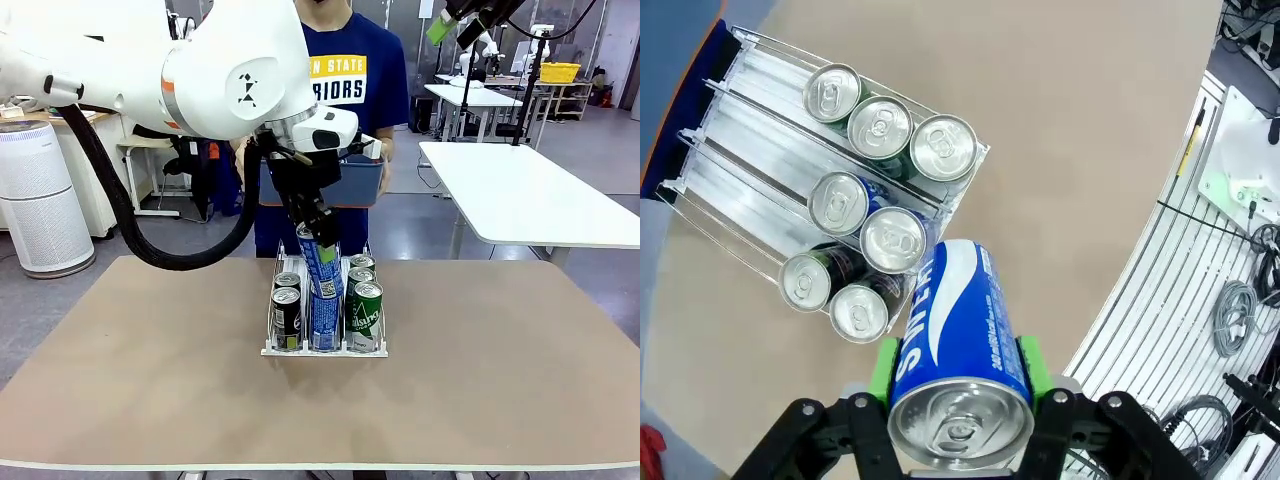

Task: Fill the beverage cans into the dispenser.
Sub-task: Place the picked Ionic drink in the line of the Automatic Can Dispenser with the same cans.

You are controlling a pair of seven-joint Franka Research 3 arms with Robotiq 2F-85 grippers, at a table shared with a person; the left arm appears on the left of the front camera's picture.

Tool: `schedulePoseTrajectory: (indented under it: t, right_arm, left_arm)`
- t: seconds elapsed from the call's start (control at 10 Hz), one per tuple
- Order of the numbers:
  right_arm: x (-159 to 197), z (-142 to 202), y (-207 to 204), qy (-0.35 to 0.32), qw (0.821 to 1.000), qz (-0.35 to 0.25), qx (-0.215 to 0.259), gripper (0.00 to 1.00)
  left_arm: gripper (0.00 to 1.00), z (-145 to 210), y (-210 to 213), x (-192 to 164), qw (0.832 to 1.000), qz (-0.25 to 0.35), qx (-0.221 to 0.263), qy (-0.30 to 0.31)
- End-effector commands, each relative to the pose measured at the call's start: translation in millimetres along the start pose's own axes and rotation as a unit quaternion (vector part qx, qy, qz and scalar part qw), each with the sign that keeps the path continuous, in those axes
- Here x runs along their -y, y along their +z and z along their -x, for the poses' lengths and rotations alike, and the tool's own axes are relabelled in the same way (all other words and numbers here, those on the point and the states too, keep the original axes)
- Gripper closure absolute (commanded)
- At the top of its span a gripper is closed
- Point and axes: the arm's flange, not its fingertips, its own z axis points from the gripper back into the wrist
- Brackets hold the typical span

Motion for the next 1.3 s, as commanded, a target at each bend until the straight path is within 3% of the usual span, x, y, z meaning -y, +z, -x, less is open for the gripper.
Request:
schedulePoseTrajectory:
  t: [0.0,0.6,1.0,1.1,1.2]
  right_arm:
    - [-0.2,0.4,0.1,-0.003,1.0,0.0,-0.002,0.0]
    - [-0.2,0.4,0.1,-0.003,1.0,0.0,-0.002,0.0]
    - [-0.2,0.4,0.1,-0.003,1.0,0.0,-0.002,0.0]
    - [-0.2,0.4,0.1,-0.003,1.0,0.0,-0.002,0.0]
    - [-0.2,0.4,0.1,-0.003,1.0,0.0,-0.002,0.0]
  left_arm:
    - [0.43,2.1,9.5,2.0,1.0,-0.018,0.002,0.015]
    - [0.43,-29.6,-48.7,3.0,0.997,0.052,-0.041,-0.028]
    - [0.43,-27.7,-82.1,1.4,0.99,0.09,-0.109,-0.02]
    - [0.43,-27.2,-82.0,3.1,0.995,0.067,-0.072,-0.023]
    - [0.43,-27.2,-82.0,3.1,0.995,0.067,-0.072,-0.023]
